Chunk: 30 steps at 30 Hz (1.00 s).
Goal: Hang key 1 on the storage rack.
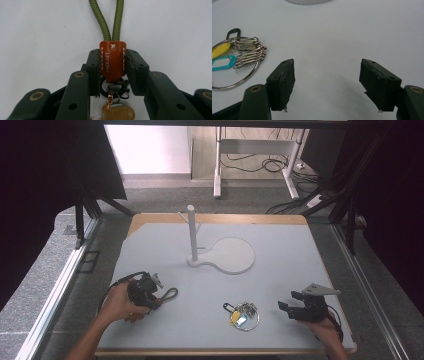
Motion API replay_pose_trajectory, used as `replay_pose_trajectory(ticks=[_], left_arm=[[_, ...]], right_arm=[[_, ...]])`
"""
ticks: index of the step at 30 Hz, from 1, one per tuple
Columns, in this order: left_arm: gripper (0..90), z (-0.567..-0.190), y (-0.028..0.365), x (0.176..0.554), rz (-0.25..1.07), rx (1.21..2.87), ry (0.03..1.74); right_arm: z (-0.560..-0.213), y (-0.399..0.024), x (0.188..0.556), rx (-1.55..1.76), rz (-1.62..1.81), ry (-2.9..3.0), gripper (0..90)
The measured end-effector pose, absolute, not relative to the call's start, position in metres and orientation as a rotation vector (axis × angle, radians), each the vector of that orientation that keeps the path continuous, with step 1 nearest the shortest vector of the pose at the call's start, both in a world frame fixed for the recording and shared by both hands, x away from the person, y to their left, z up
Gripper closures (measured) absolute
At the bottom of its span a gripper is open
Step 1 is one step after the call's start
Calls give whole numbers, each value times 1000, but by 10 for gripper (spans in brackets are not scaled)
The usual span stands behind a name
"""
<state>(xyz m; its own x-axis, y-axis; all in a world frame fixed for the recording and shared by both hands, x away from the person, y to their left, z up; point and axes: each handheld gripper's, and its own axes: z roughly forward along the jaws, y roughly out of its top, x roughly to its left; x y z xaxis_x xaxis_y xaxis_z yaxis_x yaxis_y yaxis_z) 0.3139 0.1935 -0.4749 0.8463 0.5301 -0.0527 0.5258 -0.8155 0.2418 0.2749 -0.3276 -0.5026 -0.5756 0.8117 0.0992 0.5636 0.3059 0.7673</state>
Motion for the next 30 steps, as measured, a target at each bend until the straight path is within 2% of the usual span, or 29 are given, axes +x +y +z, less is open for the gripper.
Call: replay_pose_trajectory(ticks=[9,30], left_arm=[[665,-437,210,310,43,2583,835],[665,-380,221,320,103,2441,850]], right_arm=[[-504,-328,275,1250,1133,2272,289],[-506,-330,276,1272,1116,2268,293]])
